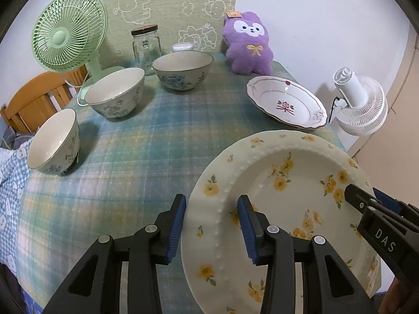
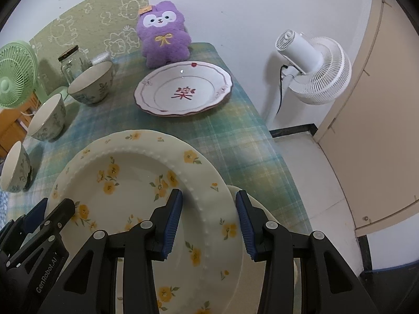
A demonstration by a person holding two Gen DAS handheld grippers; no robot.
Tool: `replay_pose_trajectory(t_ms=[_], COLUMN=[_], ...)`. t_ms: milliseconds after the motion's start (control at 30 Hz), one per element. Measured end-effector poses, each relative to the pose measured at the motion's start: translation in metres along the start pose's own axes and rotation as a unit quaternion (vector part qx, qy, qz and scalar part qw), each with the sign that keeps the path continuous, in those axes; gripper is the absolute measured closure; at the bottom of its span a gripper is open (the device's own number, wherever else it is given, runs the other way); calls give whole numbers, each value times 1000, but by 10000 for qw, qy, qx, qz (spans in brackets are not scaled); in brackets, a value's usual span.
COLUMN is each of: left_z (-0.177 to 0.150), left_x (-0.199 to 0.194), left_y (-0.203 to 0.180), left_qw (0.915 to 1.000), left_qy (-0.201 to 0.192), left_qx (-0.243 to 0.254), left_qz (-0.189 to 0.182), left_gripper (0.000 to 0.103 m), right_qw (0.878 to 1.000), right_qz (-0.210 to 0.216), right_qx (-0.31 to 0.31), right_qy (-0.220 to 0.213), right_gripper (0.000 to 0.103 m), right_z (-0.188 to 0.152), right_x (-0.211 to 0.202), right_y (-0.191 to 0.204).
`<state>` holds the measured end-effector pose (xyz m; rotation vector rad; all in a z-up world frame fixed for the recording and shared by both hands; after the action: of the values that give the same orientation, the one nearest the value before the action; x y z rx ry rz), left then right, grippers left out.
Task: Organize plates and bowls
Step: 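Lift the deep plate with both grippers and carry it over the scalloped plate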
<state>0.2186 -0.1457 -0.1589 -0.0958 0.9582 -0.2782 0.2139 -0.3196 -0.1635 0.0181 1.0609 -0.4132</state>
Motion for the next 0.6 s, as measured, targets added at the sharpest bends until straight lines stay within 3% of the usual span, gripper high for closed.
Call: replay_pose_trajectory(t_ms=[600], left_z=[-30], left_x=[-1], left_y=[-35], left_qw=[10000], left_qy=[49], left_qx=[-26], left_qz=[56], left_gripper=[63], right_qw=[9999], right_qz=[-42], right_qx=[-96], right_qy=[77], right_gripper=[58], right_z=[-27], right_x=[5], right_y=[-36])
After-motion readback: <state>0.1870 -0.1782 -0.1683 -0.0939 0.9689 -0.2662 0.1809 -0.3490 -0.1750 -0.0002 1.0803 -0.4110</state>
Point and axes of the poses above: each gripper's, at about its wrist camera, not at the fingertips, and x roughly the way its jaws point, y to its left, z to its top, the point moved 7 cm from there along x, roughly the way its jaws point, and after that the axes turned 13 degrees about -z, right-handed, at the moved point
